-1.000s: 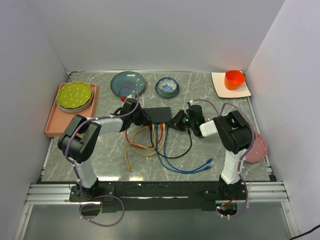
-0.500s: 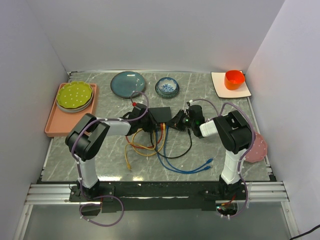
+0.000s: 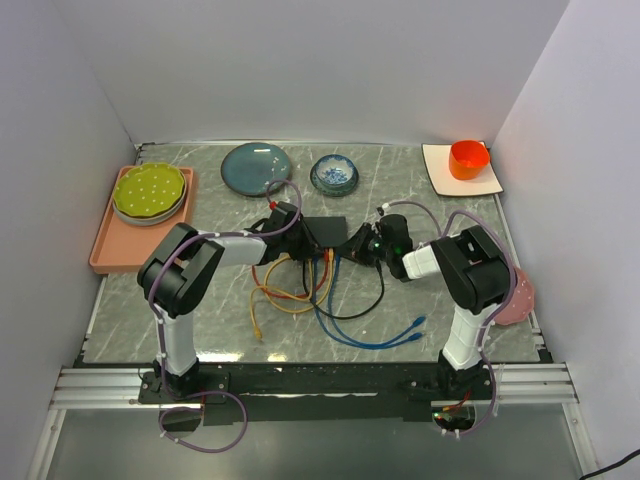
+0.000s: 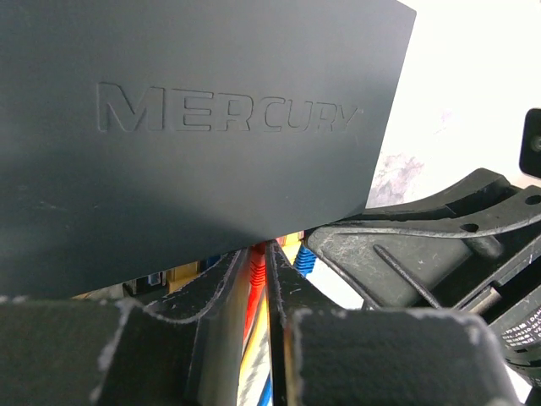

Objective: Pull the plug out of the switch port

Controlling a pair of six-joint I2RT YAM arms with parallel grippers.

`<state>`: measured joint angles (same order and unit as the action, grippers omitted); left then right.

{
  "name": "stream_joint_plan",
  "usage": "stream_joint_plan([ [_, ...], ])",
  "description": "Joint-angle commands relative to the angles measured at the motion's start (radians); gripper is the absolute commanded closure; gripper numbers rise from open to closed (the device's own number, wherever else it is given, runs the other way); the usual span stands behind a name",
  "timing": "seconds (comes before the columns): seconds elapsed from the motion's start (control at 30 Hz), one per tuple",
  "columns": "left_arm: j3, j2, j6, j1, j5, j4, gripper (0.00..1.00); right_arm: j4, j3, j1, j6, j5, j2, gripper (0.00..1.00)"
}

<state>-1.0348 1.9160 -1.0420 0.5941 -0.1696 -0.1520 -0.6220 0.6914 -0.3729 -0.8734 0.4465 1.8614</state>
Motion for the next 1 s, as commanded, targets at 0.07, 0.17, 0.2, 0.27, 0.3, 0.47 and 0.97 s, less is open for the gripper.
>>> stream_joint_plan([
  [0.07, -0.047, 0.021, -0.018, -0.01, 0.045, -0.029, 0.81, 0.094, -0.02, -0.043, 0.056, 0.064, -0.045, 1.0],
  [0.17, -0.047, 0.018, -0.018, -0.01, 0.047, -0.027, 0.81, 0.103, -0.006, -0.055, 0.062, 0.084, -0.03, 1.0],
  [0.2, -0.047, 0.018, -0.018, -0.01, 0.048, -0.027, 0.81, 0.108, -0.003, -0.06, 0.063, 0.087, -0.025, 1.0],
  [0.27, -0.047, 0.017, -0.018, -0.01, 0.051, -0.027, 0.81, 0.113, 0.003, -0.073, 0.066, 0.098, -0.015, 1.0],
  [0.3, -0.045, 0.015, -0.019, -0.01, 0.053, -0.027, 0.81, 0.114, 0.005, -0.078, 0.068, 0.1, -0.01, 1.0],
  [0.47, -0.042, 0.012, -0.024, -0.011, 0.058, -0.027, 0.81, 0.114, 0.008, -0.103, 0.07, 0.121, 0.005, 1.0],
  [0.97, -0.036, 0.006, -0.055, -0.025, 0.055, -0.066, 0.81, 0.084, -0.047, -0.147, 0.037, 0.192, -0.008, 1.0],
])
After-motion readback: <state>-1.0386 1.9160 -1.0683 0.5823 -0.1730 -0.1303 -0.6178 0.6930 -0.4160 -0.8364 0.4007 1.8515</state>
